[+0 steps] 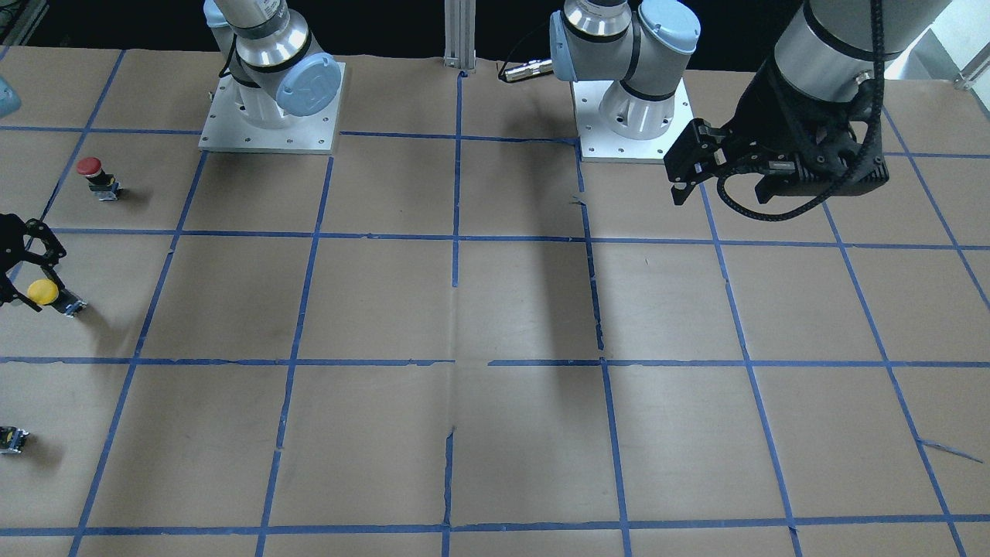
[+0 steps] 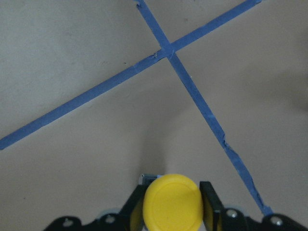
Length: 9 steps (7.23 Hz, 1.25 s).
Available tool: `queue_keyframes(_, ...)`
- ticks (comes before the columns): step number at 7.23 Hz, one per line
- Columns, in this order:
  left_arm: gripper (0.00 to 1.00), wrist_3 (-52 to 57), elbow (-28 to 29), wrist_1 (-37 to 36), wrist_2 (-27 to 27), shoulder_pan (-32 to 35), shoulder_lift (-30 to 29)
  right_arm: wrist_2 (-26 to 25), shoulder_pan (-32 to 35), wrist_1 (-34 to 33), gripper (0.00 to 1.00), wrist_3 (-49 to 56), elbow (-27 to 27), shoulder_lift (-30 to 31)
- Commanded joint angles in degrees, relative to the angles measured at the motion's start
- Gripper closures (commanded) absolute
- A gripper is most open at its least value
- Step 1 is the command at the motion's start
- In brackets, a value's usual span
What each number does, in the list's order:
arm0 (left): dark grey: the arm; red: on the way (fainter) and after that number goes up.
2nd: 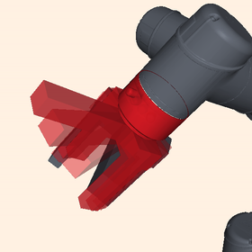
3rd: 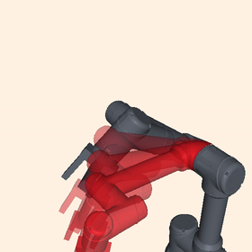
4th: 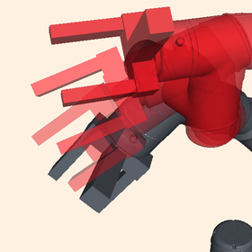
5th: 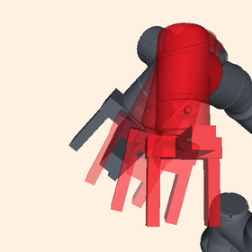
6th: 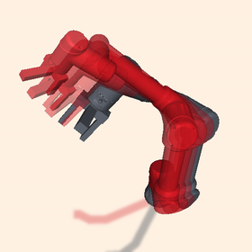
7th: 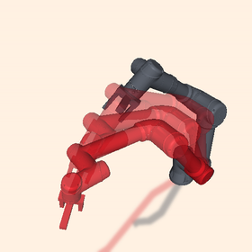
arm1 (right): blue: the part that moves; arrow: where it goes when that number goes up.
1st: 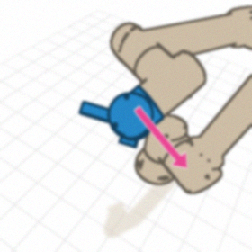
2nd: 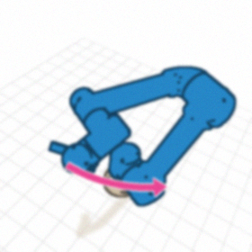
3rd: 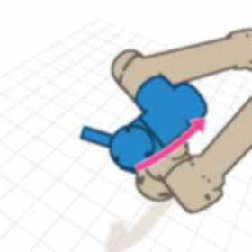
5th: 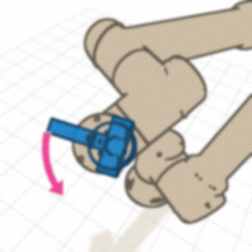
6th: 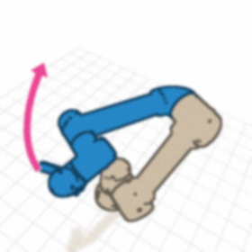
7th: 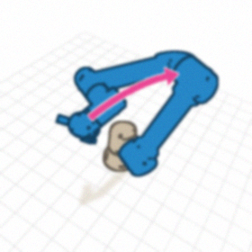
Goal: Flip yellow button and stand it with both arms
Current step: 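Lower the button upright onto the table and open the right gripper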
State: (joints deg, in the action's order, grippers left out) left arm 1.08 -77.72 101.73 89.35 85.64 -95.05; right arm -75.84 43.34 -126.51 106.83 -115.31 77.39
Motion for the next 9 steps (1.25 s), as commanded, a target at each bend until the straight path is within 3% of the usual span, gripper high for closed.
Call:
queue_keyframes(1,0.00,-0.1,-0.1,0.0,0.1,0.0,0.2,0.0,0.0,0.2,0.76,0.0,0.0,-0.4)
queue_keyframes(2,0.00,-0.1,0.1,0.1,0.0,0.0,0.4,0.0,0.0,-0.1,0.68,-0.1,0.0,-1.4)
queue_keyframes(3,0.00,-0.2,1.0,0.3,-0.1,-0.5,0.0,0.0,0.0,-0.2,0.67,-0.1,0.0,-1.6)
queue_keyframes(4,0.00,-0.2,1.0,0.4,-0.1,-0.4,0.1,-0.1,0.0,-0.2,0.53,-0.4,0.1,-1.4)
queue_keyframes(5,0.00,-0.2,1.0,0.4,0.0,-0.4,0.1,0.0,0.0,-0.2,0.17,-0.7,0.2,-1.2)
queue_keyframes(7,0.00,-0.1,1.1,0.3,0.0,-0.4,0.1,-0.1,-0.1,-0.2,0.09,-0.9,0.3,-1.1)
queue_keyframes(9,0.00,-0.1,1.1,0.3,0.0,-0.4,0.1,-0.1,0.0,0.0,0.09,-1.1,0.3,-0.8)
